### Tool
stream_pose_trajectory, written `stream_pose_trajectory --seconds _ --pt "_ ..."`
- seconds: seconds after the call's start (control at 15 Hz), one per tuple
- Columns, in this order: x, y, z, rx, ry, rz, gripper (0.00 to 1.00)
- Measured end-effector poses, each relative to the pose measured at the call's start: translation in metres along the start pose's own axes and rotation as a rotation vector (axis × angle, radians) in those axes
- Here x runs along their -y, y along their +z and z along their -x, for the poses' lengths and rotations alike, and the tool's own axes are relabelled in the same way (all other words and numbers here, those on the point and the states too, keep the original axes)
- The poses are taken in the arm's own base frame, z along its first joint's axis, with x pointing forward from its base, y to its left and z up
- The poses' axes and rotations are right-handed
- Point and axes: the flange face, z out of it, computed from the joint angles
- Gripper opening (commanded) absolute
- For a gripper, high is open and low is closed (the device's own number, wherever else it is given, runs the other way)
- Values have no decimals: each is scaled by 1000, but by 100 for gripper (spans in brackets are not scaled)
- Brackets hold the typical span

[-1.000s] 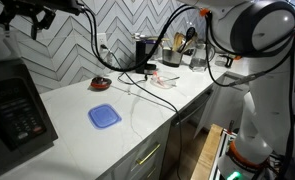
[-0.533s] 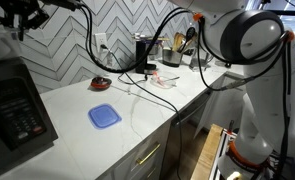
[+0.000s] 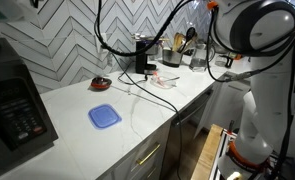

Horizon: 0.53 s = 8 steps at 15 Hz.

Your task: Remove the clear bowl from the oven top and it on the counter top to the right side of the oven

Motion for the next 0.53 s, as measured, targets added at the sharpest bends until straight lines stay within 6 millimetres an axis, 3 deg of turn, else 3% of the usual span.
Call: stream_pose_trajectory --seconds 0.13,0.27,0.53 --pt "-21 -12 -10 -24 96 36 2" --pt "-38 -8 -10 -11 129 79 2" --pt "-58 33 23 110 33 151 2"
